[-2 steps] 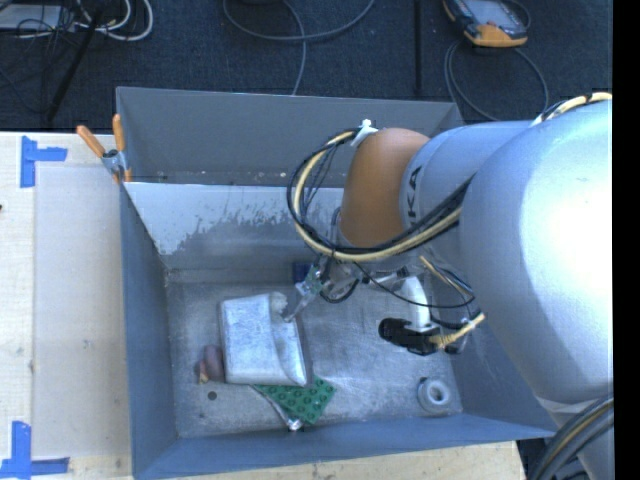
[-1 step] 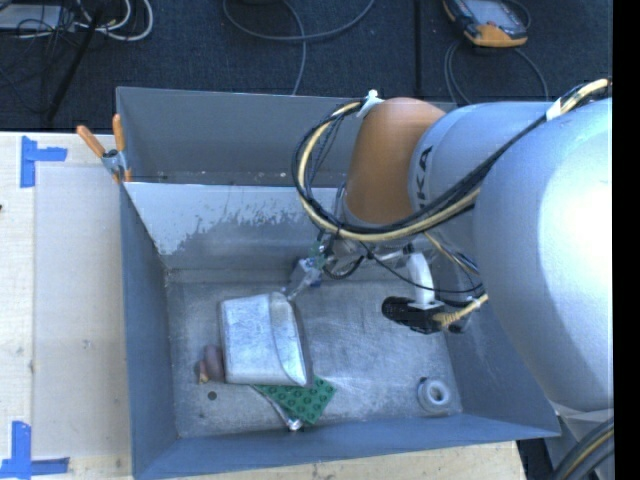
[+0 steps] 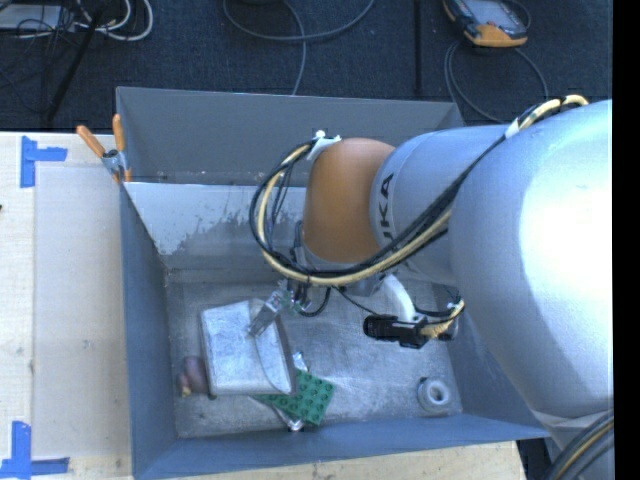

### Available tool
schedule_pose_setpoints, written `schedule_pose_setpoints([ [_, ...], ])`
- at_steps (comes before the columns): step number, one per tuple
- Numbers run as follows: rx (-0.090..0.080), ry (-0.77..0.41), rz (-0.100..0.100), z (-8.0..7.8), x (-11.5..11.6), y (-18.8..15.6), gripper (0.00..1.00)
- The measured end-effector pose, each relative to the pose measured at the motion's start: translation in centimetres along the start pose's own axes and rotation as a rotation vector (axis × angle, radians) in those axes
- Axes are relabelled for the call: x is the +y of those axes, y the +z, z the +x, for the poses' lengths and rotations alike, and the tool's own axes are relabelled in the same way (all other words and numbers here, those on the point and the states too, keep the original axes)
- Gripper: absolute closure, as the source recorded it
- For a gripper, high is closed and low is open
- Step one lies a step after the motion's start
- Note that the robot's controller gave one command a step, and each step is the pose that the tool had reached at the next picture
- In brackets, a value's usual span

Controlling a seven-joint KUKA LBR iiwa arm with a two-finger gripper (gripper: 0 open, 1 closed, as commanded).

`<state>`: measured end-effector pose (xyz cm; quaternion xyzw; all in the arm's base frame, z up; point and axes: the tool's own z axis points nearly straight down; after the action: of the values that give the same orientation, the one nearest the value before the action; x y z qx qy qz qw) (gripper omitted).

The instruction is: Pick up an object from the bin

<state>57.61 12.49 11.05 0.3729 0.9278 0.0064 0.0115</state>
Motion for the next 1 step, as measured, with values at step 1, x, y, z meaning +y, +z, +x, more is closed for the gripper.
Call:
schedule_pose_setpoints([
  [1,-0.002,0.150,0.001,2.04,0.68,0.13,0.00],
])
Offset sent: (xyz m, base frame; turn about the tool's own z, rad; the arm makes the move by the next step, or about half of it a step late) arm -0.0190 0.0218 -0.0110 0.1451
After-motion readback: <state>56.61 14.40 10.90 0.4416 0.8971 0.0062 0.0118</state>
